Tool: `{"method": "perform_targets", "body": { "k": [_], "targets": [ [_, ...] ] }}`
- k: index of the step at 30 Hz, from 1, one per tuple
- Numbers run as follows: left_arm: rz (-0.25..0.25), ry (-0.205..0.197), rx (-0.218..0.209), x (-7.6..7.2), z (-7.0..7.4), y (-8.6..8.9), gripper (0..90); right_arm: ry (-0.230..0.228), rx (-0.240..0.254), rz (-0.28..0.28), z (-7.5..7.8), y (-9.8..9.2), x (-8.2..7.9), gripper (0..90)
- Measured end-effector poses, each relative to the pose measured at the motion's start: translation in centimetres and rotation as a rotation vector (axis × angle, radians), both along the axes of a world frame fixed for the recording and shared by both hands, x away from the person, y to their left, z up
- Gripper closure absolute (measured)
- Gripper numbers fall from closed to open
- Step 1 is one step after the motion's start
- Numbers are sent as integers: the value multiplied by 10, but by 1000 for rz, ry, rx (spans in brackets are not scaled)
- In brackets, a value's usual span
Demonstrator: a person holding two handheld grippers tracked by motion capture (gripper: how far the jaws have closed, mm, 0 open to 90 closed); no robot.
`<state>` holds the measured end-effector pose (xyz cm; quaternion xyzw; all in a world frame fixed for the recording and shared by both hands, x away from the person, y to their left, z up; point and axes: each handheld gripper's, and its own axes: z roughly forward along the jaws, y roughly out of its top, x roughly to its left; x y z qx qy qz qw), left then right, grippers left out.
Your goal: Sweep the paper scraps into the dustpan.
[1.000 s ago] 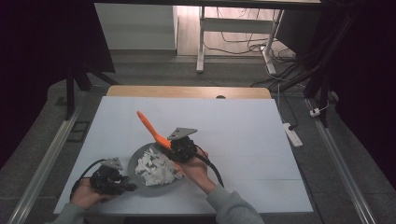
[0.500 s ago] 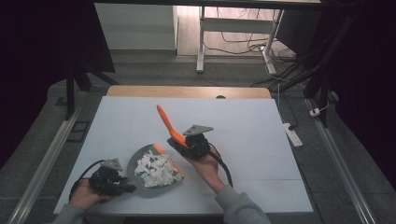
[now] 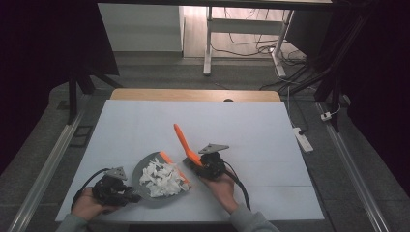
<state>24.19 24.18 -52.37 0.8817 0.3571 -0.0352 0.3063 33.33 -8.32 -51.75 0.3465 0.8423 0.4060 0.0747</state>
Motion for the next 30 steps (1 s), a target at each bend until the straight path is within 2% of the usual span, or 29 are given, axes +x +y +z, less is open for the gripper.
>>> {"method": "perform_targets", "body": {
  "k": [5,9,13,21,25,30],
  "targets": [
    [5,-1,-1,0,0,-2,610,5,7,63,0,20,-15,771],
    [7,-2,-10,0,-1,-1,611,-8,18,84,6,24,-22,771],
    [12,-6,-18,0,-3,0,611,-16,31,59,13,12,-19,771],
    [20,-8,-29,1,-5,0,611,-36,64,0,23,-29,-15,771],
    [23,-11,-34,1,-5,0,611,-46,78,-22,25,-42,-10,771],
    [34,-23,-50,1,-4,1,610,-70,95,-22,28,-51,-6,772]
  ]
}}
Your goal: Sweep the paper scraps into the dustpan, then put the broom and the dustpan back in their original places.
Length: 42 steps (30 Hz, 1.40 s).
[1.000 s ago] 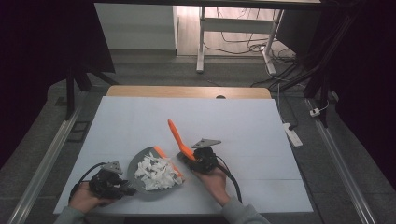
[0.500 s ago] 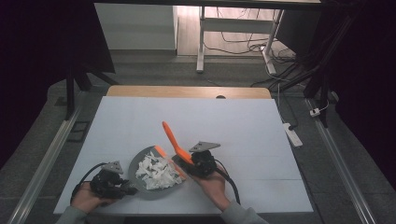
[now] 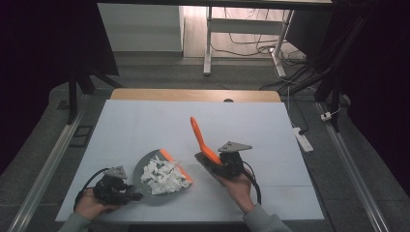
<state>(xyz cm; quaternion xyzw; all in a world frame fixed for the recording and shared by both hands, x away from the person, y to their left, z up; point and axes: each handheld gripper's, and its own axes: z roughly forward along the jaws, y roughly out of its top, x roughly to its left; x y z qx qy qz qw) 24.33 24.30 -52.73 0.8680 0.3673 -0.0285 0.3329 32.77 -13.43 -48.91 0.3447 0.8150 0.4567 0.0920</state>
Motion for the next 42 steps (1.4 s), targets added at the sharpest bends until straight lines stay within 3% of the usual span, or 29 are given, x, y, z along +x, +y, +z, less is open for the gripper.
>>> {"method": "perform_targets", "body": {
  "k": [12,19,31,42],
  "targets": [
    [41,-41,-32,-1,6,0,611,-54,37,18,11,-23,0,772],
    [85,-67,-52,-2,11,-4,611,-93,49,59,17,-38,-3,772],
    [185,-112,-104,-3,17,-6,611,-114,73,63,23,-67,-7,772],
    [277,-134,-136,-3,19,-5,611,-102,90,62,26,-91,-9,772]
  ]
}}
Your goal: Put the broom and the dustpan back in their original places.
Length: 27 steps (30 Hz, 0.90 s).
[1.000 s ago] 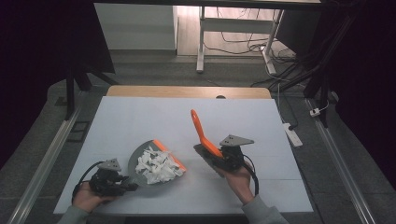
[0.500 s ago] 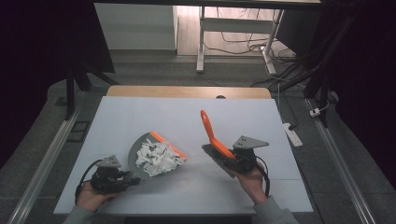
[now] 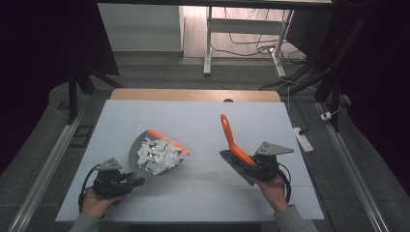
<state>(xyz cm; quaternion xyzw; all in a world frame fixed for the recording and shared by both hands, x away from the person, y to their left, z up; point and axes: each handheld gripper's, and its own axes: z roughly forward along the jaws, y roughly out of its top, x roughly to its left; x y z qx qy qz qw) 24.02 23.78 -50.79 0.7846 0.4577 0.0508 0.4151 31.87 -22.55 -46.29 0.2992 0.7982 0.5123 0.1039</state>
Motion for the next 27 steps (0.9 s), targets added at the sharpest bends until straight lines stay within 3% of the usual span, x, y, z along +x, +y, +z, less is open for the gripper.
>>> {"method": "perform_targets", "body": {
  "k": [14,27],
  "targets": [
    [73,-7,-8,-1,1,0,611,39,-3,-18,-2,-4,3,771],
    [180,6,0,0,-2,-1,611,83,13,-26,-5,-4,1,772]
  ]
}}
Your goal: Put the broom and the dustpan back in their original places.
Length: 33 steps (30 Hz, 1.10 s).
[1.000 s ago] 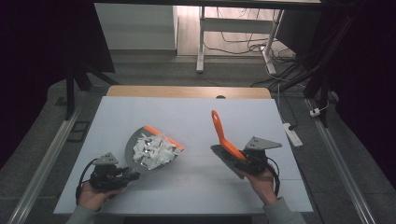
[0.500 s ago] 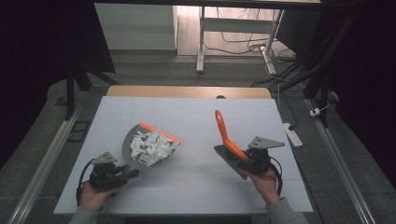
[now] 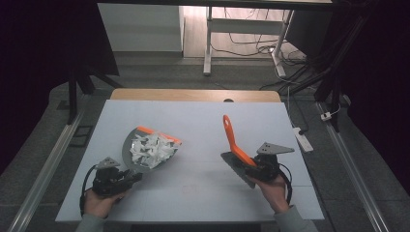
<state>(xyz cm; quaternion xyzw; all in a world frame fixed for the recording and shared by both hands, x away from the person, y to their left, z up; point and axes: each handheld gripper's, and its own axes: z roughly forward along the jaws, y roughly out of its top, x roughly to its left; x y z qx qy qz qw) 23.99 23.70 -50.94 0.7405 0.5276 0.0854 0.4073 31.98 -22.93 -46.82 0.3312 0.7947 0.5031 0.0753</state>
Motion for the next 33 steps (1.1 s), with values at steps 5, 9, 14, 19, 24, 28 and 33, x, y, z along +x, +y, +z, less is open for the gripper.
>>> {"method": "perform_targets", "body": {
  "k": [5,9,14,19,24,28,33],
  "targets": [
    [45,0,3,0,-1,-1,610,40,14,-36,-3,-4,-1,772],
    [87,11,3,1,-3,-3,610,76,25,-60,-7,-7,0,772],
    [140,22,-6,6,-6,-6,611,96,28,-73,-9,-11,0,772],
    [190,41,-15,11,-10,-8,611,126,30,-91,-14,-13,3,772],
    [227,65,-16,16,-15,-8,611,154,25,-98,-20,-13,4,772],
    [242,78,-17,18,-17,-7,610,167,24,-96,-23,-11,5,772],
    [251,88,-13,20,-19,-7,610,201,12,-110,-30,-11,9,771]
  ]
}}
